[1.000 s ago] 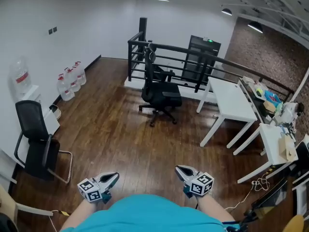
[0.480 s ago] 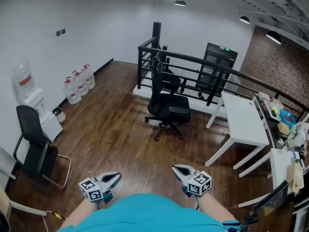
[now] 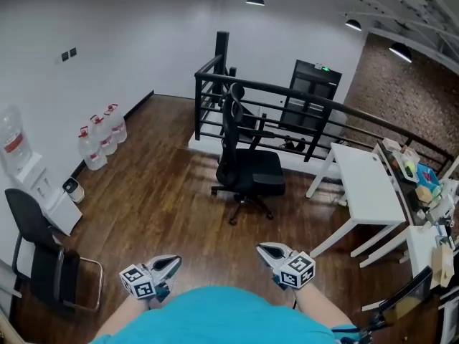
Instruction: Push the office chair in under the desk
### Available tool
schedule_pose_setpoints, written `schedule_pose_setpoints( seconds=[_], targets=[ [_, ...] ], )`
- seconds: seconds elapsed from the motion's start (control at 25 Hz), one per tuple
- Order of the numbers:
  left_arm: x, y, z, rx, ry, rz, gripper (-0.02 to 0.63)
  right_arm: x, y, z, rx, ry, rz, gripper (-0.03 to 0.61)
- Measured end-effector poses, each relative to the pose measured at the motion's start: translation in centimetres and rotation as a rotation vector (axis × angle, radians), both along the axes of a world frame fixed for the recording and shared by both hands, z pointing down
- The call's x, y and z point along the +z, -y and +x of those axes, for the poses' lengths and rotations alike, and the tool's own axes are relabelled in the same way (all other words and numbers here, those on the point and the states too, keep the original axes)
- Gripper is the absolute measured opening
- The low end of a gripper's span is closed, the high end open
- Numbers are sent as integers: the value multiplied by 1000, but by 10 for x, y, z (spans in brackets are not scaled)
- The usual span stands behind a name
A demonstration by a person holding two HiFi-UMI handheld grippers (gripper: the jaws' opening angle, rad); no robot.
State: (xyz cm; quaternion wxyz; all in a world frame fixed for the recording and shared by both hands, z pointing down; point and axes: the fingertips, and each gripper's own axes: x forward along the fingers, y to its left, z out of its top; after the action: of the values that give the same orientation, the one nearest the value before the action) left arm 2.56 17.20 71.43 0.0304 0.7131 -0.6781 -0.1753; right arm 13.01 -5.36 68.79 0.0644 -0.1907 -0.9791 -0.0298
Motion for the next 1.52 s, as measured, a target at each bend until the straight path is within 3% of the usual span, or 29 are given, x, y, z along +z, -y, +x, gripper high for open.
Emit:
schedule_pose_setpoints(
  seconds=[0.24, 0.4, 0.64, 0.84, 1.16, 1.52],
  targets=[
    [-11, 14, -122, 110, 80, -14, 28, -5, 6, -114, 83, 23, 0, 0],
    [-24, 34, -204, 119, 68, -2, 28, -11, 20, -183, 103, 6, -11, 0],
    [-25, 83, -271, 127, 68, 6, 28, 7, 75, -260, 106, -6, -47, 0],
    [-9, 148, -345, 43, 55, -24, 28, 14, 138, -337, 18, 1, 24, 0],
    [-26, 242, -464, -43, 44, -41, 28, 1, 225, -472, -92, 1, 57, 2],
    [-18, 271, -630, 90, 21, -38, 28, -11, 229, -612, 43, -38, 79, 2]
  ],
)
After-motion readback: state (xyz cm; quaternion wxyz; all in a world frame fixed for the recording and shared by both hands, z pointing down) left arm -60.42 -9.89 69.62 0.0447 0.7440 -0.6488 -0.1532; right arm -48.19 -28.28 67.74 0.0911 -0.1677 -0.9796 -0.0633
